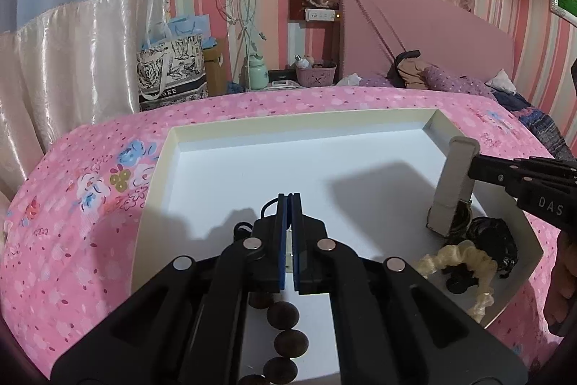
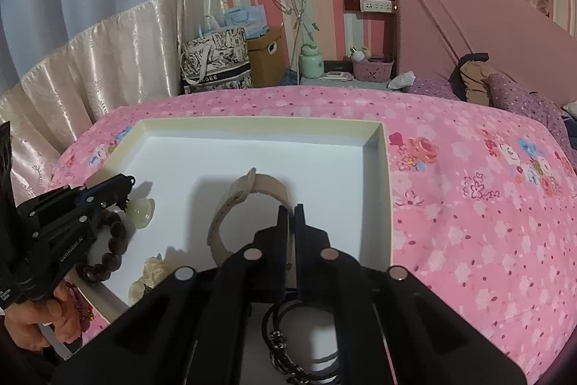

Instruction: Organize jewelry

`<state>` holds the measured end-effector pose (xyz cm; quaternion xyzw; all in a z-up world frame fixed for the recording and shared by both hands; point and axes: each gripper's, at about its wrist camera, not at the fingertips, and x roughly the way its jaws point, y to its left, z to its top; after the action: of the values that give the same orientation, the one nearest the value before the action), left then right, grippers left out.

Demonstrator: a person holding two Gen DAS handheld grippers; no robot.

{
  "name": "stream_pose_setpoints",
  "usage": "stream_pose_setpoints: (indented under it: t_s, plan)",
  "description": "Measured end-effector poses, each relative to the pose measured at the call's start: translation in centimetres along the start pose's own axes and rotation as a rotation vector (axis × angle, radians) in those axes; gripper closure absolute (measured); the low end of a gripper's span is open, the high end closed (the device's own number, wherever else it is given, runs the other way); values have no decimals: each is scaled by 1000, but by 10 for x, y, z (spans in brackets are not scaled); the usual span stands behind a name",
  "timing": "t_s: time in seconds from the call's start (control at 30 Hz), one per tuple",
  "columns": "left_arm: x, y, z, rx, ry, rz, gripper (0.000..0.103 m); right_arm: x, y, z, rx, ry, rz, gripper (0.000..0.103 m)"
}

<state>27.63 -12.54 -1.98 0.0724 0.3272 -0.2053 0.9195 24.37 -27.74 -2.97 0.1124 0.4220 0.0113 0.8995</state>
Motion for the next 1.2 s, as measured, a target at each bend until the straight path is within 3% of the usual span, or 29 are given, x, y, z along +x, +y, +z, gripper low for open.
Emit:
stream_pose_setpoints:
  t_s: [0.83, 1.03, 1.1, 1.2]
  plan:
    - [0, 8, -4, -21, 32, 10, 103, 4, -11, -1, 44, 10, 14, 100]
    - [5, 17, -3, -48, 52, 3, 102, 9, -14, -2, 52, 21, -5, 96]
    - [6, 21, -2, -62, 59, 12, 86, 9, -15, -3, 59, 24, -10, 96]
    - [3, 29, -1, -99, 52, 4, 72, 9, -18, -4, 71, 28, -9, 96]
